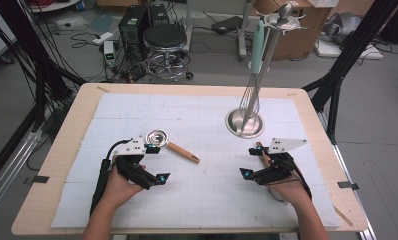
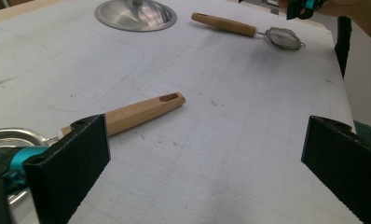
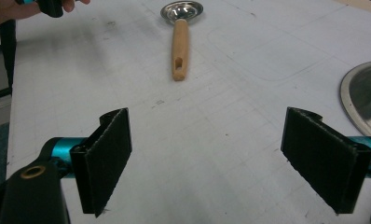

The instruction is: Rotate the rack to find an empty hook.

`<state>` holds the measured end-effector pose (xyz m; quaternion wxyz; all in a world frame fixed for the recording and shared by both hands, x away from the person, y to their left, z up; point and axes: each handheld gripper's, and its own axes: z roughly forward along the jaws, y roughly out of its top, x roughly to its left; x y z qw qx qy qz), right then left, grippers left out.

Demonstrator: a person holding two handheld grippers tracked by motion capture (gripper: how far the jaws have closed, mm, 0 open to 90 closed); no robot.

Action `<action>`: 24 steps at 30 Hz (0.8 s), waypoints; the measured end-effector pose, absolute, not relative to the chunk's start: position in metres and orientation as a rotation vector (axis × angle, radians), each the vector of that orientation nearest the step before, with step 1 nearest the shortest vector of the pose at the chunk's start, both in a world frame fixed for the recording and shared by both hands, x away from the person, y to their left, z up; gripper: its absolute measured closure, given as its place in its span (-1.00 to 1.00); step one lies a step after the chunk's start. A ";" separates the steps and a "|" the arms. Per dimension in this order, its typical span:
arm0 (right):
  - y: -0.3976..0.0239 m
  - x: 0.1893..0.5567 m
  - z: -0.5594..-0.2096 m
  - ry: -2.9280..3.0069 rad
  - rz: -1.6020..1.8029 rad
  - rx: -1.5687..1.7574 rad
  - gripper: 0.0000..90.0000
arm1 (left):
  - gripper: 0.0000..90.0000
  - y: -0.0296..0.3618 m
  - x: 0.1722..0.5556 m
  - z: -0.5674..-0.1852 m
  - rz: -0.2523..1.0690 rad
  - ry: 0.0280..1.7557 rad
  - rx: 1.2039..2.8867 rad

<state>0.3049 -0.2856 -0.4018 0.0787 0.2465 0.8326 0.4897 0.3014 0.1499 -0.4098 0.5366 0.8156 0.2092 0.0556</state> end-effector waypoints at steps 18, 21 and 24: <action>-0.288 0.304 -0.395 2.463 1.510 0.714 -0.64 | -0.96 0.147 0.297 -0.407 0.139 0.488 1.947; -0.287 0.304 -0.390 2.456 1.516 0.701 -0.59 | -0.96 0.146 0.297 -0.407 0.136 0.482 1.939; -0.289 0.306 -0.385 2.445 1.526 0.706 -0.44 | -0.96 0.146 0.298 -0.407 0.133 0.481 1.933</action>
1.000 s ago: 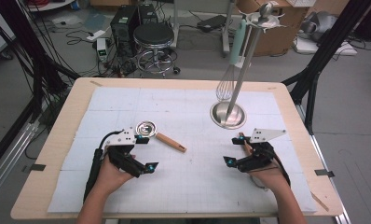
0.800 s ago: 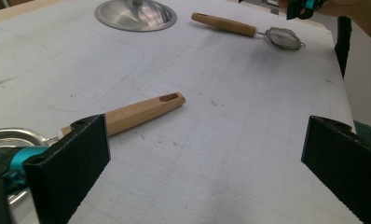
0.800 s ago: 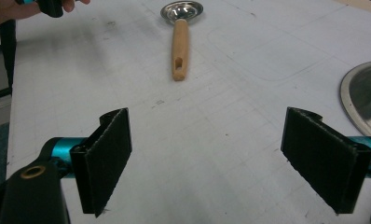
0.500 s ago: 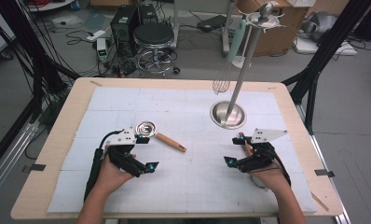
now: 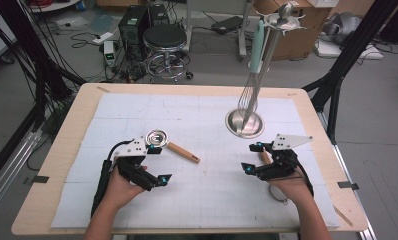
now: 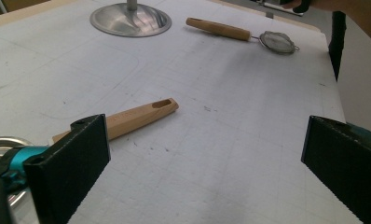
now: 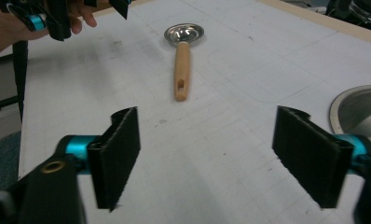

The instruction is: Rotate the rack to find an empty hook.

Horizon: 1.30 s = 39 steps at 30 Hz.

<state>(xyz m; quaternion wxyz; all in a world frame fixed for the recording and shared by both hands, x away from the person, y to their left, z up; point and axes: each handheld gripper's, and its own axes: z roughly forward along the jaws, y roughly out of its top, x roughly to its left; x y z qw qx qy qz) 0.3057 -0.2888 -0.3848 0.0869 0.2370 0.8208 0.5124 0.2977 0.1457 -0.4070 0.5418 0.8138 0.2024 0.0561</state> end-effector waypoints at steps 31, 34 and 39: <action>-0.309 0.367 -0.246 2.237 1.501 0.720 0.69 | -0.96 0.150 0.299 -0.407 0.133 0.488 1.925; -0.307 0.374 -0.230 2.244 1.504 0.720 0.78 | -0.96 0.151 0.299 -0.406 0.138 0.489 1.926; -0.308 0.382 -0.210 2.228 1.499 0.720 0.88 | -0.96 0.150 0.299 -0.407 0.136 0.491 1.932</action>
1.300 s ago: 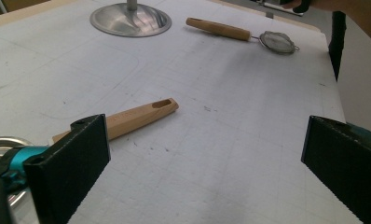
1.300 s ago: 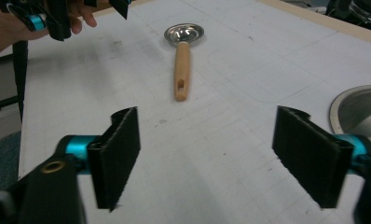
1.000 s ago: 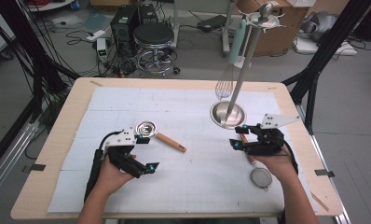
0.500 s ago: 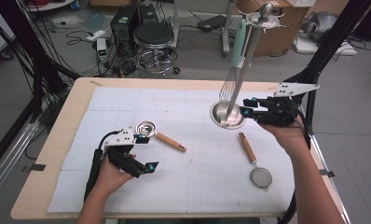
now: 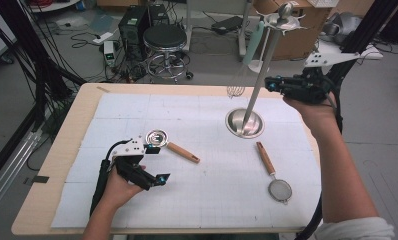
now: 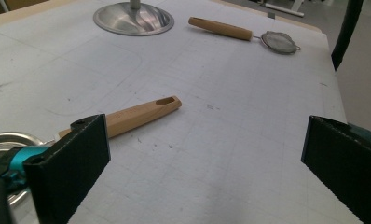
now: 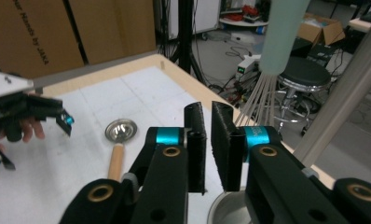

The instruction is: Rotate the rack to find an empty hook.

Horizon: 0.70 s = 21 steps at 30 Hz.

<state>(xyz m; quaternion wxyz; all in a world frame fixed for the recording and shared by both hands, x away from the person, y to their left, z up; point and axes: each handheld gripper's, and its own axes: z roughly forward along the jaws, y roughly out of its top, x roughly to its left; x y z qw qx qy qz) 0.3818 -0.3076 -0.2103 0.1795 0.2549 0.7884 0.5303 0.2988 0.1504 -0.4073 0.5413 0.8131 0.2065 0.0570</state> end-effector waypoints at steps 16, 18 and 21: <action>-0.317 0.400 -0.163 2.215 1.469 0.735 0.99 | -0.96 0.153 0.300 -0.408 0.134 0.494 1.929; -0.318 0.402 -0.160 2.206 1.466 0.749 0.99 | -0.96 0.153 0.300 -0.408 0.133 0.495 1.930; -0.319 0.405 -0.155 2.198 1.445 0.768 0.99 | -0.96 0.153 0.300 -0.409 0.132 0.496 1.931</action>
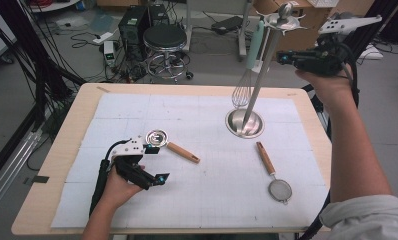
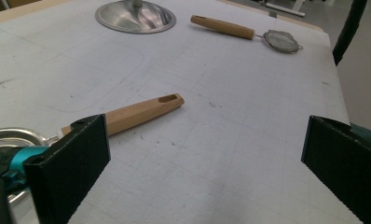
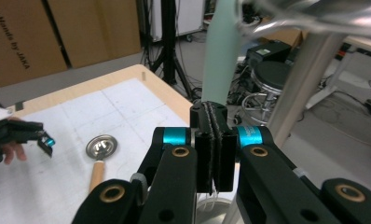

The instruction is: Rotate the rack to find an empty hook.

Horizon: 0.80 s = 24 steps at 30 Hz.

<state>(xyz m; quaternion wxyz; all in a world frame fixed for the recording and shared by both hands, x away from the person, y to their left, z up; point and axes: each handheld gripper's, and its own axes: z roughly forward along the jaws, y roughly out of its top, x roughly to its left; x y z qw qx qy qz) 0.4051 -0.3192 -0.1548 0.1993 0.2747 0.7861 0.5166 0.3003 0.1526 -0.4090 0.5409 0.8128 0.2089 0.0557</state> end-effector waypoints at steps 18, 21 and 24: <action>-0.323 0.408 -0.122 2.102 1.439 0.810 0.99 | -0.96 0.153 0.300 -0.409 0.127 0.495 1.927; -0.316 0.409 -0.122 2.105 1.438 0.806 0.99 | -0.96 0.154 0.300 -0.409 0.127 0.492 1.926; -0.311 0.410 -0.122 2.108 1.439 0.800 0.99 | -0.96 0.154 0.301 -0.409 0.127 0.493 1.923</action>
